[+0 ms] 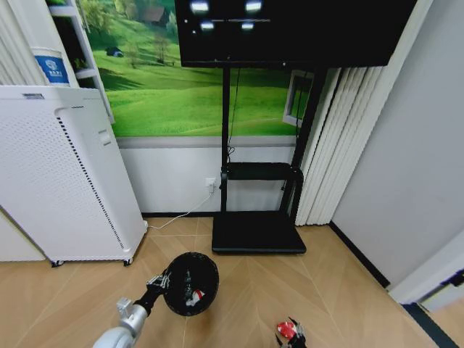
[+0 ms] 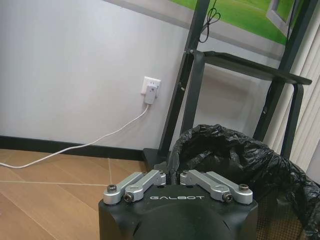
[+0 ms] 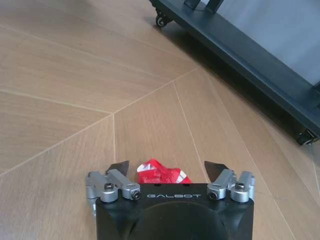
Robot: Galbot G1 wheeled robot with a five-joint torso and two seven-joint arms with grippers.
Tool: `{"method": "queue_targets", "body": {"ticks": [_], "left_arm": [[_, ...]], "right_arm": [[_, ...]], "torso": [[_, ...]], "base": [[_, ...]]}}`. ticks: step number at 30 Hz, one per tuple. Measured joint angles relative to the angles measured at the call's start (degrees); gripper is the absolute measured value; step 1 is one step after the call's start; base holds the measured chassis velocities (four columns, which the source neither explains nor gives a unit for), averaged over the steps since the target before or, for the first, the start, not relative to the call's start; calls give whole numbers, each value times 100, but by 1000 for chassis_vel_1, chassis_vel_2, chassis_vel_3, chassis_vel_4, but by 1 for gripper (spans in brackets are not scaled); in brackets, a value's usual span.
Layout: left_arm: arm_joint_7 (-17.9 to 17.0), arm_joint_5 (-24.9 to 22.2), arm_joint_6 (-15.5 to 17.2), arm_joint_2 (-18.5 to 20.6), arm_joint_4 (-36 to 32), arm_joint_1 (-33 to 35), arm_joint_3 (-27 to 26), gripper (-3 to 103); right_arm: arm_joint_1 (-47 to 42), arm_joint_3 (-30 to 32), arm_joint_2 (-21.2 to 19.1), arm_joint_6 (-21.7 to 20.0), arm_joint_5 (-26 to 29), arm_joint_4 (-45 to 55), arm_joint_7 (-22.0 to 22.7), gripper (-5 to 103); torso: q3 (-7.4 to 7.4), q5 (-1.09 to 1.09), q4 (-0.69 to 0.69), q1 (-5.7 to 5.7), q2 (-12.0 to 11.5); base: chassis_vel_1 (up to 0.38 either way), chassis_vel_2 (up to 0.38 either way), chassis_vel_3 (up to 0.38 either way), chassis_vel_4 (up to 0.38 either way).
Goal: Pick up the trash bin and place the garbage on the floor into it.
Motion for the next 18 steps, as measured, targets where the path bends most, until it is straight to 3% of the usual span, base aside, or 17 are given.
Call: {"method": "queue_targets", "body": {"ticks": [1,6,8,11,18], "left_arm": [[0,0,0,0,0,0,0,7],[-19,-74,0,1,26,-27,-11,7],[-24,-77,0,-4,31,-29,-11,7],[-35,-84,0,-31,50,-28,-1,7],[-37,-85,0,-45,56,-23,8,7]], "right_arm": [[0,0,0,0,0,0,0,86],[-55,16,3,0,-16,4,-13,65],[-66,19,6,2,-18,5,-13,65],[-114,38,21,29,-26,12,-14,48],[-142,52,33,56,-27,4,-13,26]], "torso": [[0,0,0,0,0],[0,-1,1,0,0],[0,-2,1,0,0],[0,-2,1,0,0],[0,-1,1,0,0]], "base": [[0,0,0,0],[0,0,0,0],[0,0,0,0],[0,0,0,0],[0,0,0,0]]}}
